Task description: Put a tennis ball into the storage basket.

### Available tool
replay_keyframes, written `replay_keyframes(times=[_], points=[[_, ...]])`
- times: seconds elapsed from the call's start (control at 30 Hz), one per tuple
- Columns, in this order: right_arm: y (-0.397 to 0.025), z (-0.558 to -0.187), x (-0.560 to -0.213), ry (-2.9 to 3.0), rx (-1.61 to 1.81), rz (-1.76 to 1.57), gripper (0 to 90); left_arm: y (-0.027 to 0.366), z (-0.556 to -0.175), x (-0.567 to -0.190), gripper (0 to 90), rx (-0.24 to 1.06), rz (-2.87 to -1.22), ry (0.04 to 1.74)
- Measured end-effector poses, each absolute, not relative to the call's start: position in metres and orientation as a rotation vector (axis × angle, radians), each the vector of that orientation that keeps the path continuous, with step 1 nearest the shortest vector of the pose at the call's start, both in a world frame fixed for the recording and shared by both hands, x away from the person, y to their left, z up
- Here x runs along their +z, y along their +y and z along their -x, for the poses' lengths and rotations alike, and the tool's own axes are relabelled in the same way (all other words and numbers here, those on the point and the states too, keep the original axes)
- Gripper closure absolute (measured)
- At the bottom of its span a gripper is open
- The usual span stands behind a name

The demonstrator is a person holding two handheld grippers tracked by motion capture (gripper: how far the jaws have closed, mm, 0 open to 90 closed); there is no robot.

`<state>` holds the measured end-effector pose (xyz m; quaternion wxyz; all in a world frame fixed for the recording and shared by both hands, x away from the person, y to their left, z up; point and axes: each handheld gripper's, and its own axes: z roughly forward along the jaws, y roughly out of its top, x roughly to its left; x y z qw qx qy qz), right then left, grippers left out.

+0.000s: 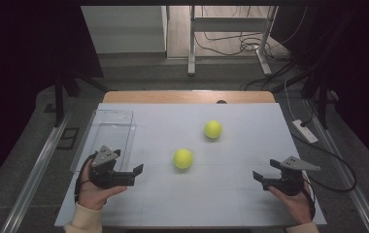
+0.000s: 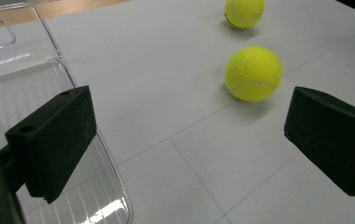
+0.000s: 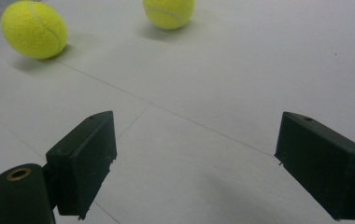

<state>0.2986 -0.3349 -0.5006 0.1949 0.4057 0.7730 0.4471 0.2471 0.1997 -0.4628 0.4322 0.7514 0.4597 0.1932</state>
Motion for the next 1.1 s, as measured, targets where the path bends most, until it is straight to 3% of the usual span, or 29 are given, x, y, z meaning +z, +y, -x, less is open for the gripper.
replay_keyframes(times=[1.1], points=[[-0.329, -0.302, -0.504, 2.205, 1.254, -1.121, 13.0, 0.149, -0.275, -0.453, 4.2, 0.423, -2.005, 1.057]])
